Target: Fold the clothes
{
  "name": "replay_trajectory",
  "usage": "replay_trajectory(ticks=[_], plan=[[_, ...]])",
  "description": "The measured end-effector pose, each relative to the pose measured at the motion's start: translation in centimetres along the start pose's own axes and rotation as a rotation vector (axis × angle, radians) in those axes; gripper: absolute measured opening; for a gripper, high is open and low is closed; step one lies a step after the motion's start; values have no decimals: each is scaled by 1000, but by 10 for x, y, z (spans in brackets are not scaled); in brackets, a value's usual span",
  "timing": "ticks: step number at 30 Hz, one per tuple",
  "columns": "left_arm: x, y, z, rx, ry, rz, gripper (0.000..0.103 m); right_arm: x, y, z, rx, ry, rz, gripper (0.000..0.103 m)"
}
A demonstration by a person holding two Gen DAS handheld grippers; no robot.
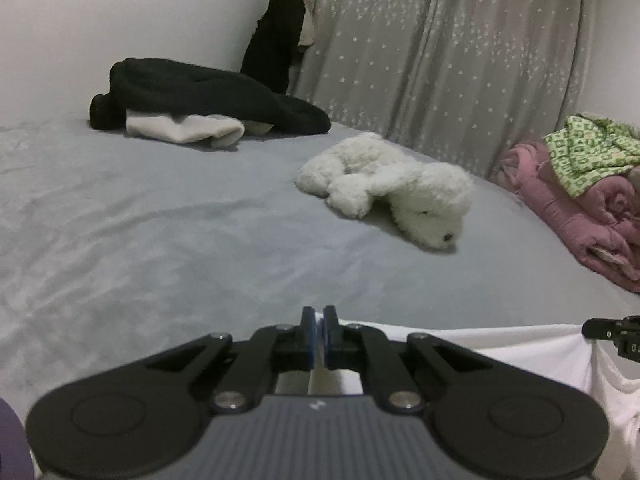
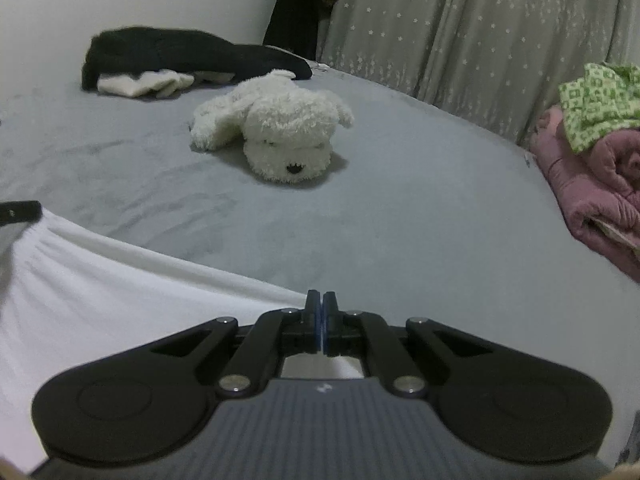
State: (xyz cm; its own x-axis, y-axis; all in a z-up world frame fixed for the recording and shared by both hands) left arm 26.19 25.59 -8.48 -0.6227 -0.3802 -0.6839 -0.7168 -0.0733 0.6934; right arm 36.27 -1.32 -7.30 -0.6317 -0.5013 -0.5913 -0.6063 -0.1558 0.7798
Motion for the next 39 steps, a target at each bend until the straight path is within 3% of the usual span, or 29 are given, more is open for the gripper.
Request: replay_trajectory(ticks=[8,14,16,18,19,26,39], plan=[[12,-25,10,-46,-10,53,4,18,-45,6,22,-21,89,0],[12,-22,9,-53,-7,59,10,20,-38,6,31,-65,84,4],[10,-15,9,-63,-12,51,23,21,-29,2,39,-92,72,16],[6,-6,8,-69,-14,34,42,28,-19,-12,34,-143,71,29],[4,-1,6,-65,-15,25,43,32,-14,-21,29,-174,73,41],[6,17,-24,101,-35,47,51,74,15,-86,31,-377,98,43],[81,26,-145,354,-371,182,58,151,48,-125,90,-512,150,43]])
Point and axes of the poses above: each gripper's, at about its wrist camera, not at the fingertips, and y roughly against the way its jaws point, z to its left, x to its underside, the point moved 10 cm from there along -y, roughly the way its jaws point, and after that the axes turned 15 degrees about z, right-handed, at the moved point
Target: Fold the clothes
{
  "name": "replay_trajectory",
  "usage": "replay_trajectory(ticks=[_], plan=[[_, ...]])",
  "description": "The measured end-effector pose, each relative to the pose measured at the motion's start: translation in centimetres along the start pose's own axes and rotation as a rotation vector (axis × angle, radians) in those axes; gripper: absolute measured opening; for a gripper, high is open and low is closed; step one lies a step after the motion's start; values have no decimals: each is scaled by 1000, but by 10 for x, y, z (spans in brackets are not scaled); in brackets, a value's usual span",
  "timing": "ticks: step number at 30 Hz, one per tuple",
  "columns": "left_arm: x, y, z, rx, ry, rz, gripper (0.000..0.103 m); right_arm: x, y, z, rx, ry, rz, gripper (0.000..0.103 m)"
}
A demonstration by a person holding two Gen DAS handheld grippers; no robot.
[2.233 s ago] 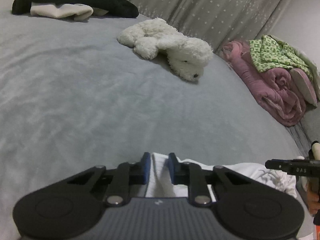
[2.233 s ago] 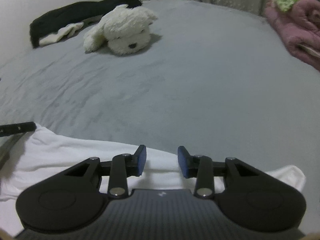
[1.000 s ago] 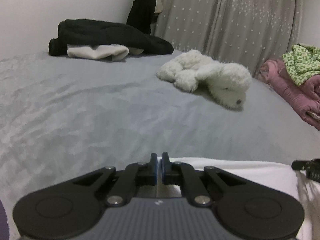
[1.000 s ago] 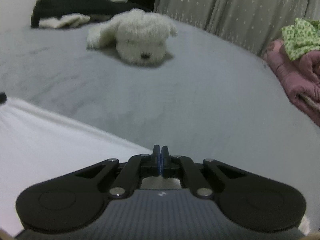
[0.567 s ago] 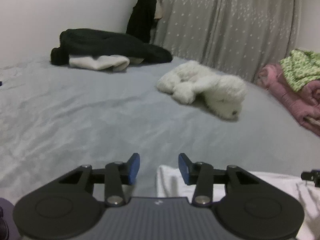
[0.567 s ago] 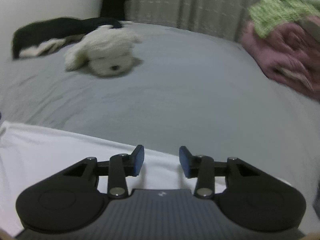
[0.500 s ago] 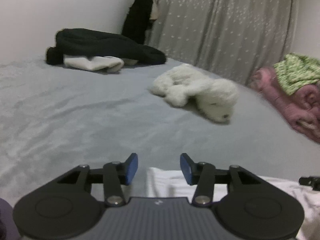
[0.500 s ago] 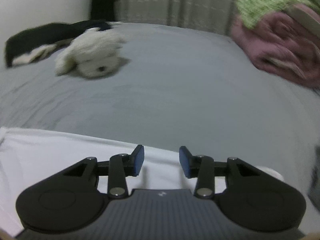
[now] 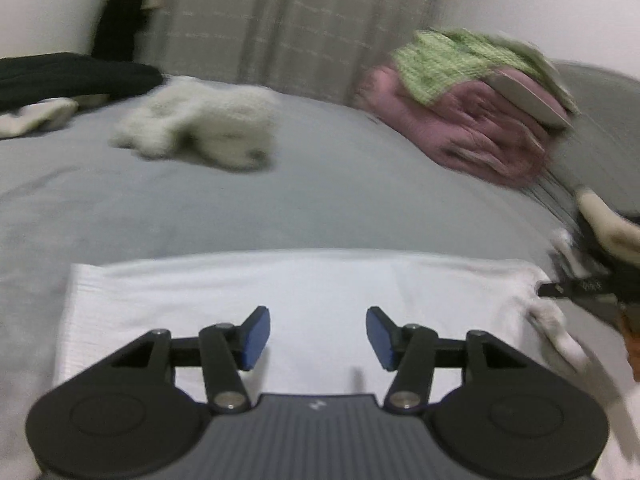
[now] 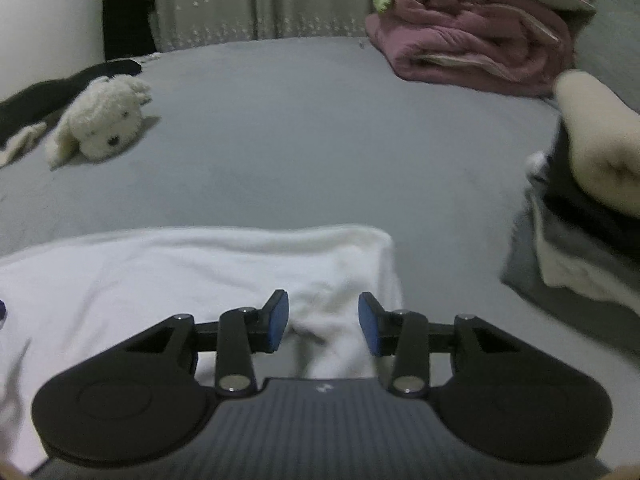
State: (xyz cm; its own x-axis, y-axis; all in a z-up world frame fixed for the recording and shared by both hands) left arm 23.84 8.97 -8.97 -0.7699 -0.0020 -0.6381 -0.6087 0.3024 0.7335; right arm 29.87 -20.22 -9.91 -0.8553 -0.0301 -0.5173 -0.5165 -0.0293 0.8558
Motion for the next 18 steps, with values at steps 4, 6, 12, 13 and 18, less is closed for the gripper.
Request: replay_trajectory(ticks=[4,6,12,13,18], plan=[[18,-14,-40,50,-123,56,70,23,-2,-10,17,-7,29,43],[31,-21,-50,52,-183,80,89,32,-4,-14,21,1,42,43],[51,-26,-64,-14,-314,79,103,39,-4,-18,67,73,43,4],[51,-26,-65,-24,-321,77,103,37,-1,-20,111,85,35,4],[53,-25,-65,-29,-318,83,103,21,15,-46,289,122,-9,4]])
Point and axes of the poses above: each gripper's, at about its wrist camera, not at the fingertips, and y roughly against the way its jaws point, z to its left, x to its underside, the point moved 10 cm from there along -y, roughly the way its jaws point, and after that the axes turned 15 degrees about z, right-handed, at the moved point
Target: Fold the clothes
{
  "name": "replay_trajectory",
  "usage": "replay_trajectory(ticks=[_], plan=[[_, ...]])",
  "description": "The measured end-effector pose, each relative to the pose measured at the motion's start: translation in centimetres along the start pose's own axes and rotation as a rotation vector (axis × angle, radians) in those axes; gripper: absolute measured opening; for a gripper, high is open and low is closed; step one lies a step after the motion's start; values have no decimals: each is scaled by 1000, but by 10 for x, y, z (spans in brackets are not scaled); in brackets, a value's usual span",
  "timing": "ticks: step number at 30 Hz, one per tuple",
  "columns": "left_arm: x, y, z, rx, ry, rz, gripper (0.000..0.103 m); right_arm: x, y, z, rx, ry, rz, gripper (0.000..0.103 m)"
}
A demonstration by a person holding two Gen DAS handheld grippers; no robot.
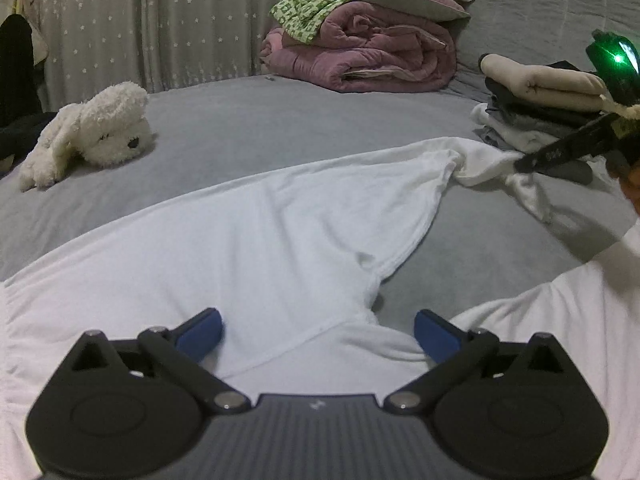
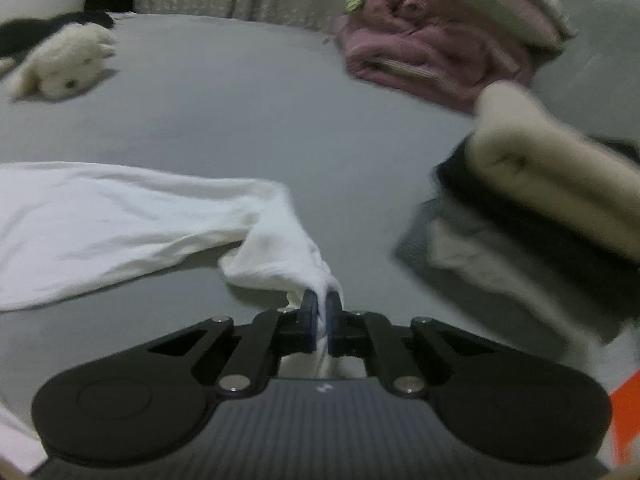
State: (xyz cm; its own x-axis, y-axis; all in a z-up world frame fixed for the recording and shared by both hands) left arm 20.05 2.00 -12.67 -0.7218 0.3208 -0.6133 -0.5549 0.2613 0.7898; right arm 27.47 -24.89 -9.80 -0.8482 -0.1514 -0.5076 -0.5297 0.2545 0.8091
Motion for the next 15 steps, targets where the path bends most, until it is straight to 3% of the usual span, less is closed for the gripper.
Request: replay_trajectory(ticks=[5,11,15], plan=[[0,-1,-2,-13,-10,5,103,1,-3,-26,109,34,2,4],[-1,-1,-3,-11,-7,6,103,19,-31,-48,149,-21,133,7],[0,-1,-3,-11,-7,6,103,23,-24,-49,86,-93,125,26]])
Point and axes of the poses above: each gripper's, at about its wrist camera, not at the fingertips, and y roughly against the way its jaws point, z to its left, x to its underside, the point moved 10 cm from there along -y, roughly the way its jaws point, and after that the axes turned 15 degrees about z, right-handed, at the moved point
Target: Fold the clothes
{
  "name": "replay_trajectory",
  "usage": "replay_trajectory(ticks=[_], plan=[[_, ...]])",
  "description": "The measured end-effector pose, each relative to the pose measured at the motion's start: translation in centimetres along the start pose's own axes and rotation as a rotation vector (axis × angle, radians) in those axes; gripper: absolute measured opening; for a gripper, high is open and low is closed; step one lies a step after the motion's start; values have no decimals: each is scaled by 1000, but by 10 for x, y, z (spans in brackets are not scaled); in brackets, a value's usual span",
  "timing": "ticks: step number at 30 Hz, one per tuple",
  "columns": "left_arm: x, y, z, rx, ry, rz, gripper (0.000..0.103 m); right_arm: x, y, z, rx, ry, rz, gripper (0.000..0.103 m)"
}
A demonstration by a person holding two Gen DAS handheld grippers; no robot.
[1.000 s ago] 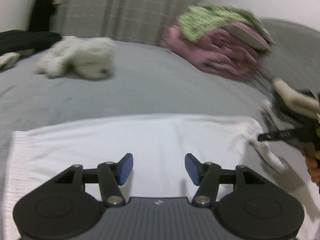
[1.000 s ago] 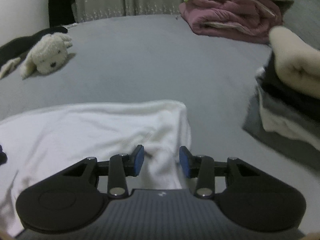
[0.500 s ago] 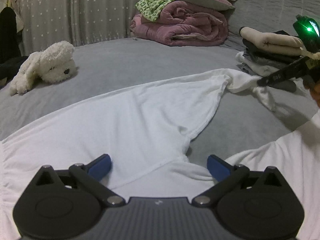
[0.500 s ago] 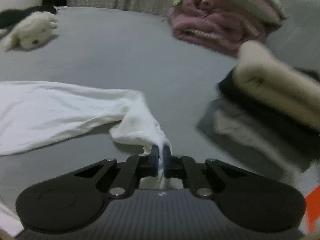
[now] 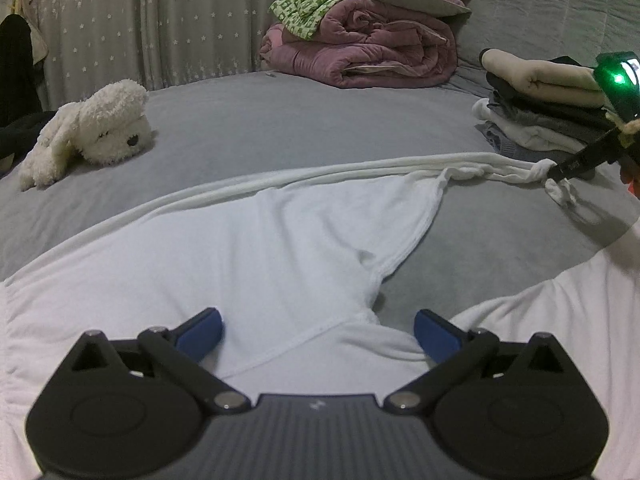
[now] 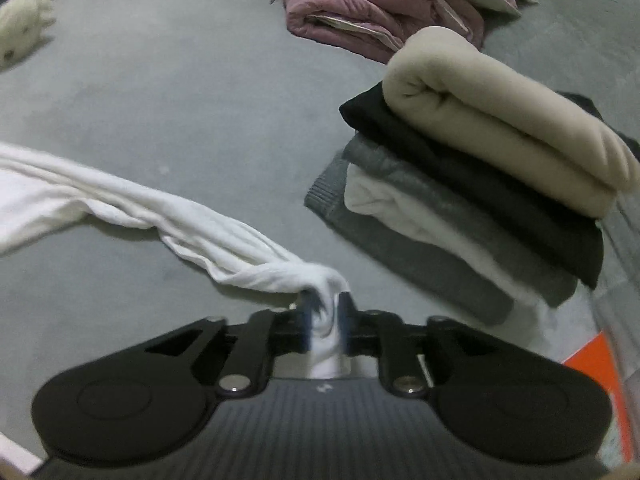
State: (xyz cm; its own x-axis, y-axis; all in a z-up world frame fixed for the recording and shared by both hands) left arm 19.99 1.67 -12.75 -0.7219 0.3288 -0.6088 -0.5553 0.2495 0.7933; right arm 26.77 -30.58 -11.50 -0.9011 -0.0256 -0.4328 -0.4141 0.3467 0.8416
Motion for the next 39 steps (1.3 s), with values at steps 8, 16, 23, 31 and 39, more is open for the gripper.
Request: replay_trajectory(ticks=[8,16,23,31,39], plan=[[0,-1,0,0,0,0,103,-3,37,28,-105,-35,-54,38],[0,-1,-1,0,1,0,103,-14,62,51,-141,8,-120,42],[0,-1,-1,0,0,0,103,-25,69,69,-173,33,-155,56],[0,-1,-1,-1,0,0,103,-31,61,76,-236,43,-148,64],[0,-1,-1,-4,-1,0,103,-49,27,53,-298,-13,-87,64]])
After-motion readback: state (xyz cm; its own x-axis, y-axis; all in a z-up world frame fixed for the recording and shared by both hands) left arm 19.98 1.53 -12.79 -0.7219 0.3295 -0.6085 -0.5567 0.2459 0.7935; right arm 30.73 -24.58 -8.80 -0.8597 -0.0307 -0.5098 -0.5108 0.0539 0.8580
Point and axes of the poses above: each gripper's, at about its wrist camera, not at the fingertips, and y roughly against the way its jaws point, z to its left, x to its underside, the point moved 10 cm from there along -y, roughly the way its jaws point, and after that the axes turned 15 degrees about z, right-handed, at the moved point
